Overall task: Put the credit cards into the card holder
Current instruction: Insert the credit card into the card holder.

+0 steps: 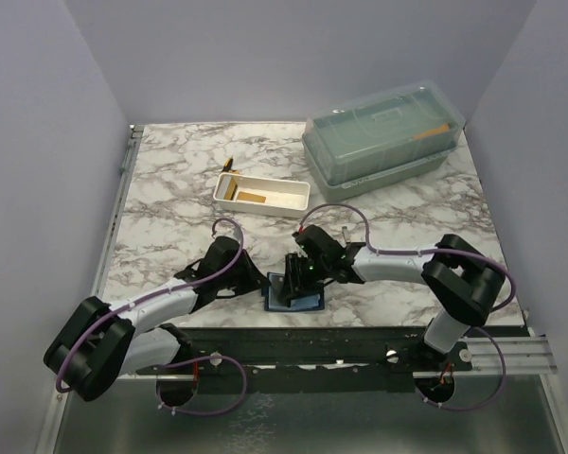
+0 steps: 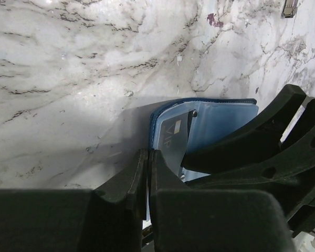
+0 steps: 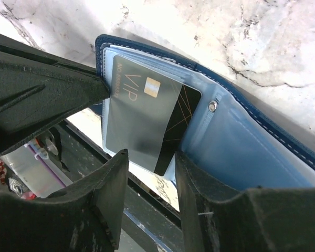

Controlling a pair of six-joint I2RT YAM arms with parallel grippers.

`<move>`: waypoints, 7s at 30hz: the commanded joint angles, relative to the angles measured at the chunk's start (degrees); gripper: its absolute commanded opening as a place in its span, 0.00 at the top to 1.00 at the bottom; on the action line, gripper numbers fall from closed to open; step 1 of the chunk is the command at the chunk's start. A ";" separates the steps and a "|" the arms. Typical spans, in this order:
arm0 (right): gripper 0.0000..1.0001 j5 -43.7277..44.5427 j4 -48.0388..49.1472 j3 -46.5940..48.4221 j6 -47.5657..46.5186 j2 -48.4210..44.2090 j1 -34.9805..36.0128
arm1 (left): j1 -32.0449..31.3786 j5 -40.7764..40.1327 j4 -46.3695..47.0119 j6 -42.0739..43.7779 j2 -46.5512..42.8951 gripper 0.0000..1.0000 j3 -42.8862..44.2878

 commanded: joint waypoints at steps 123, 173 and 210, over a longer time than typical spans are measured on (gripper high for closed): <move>0.59 8.66 -10.37 -10.78 2.85 -20.25 -4.17 | -11.38 3.59 5.83 -1.56 17.69 1.00 8.64; 0.72 3.76 -7.55 -9.71 1.15 -19.48 -4.08 | -11.41 4.14 6.18 -1.76 18.25 1.00 8.52; 0.90 -4.91 10.36 -12.41 -3.75 -14.60 -4.08 | -4.50 5.93 -8.54 -0.21 5.62 0.47 16.60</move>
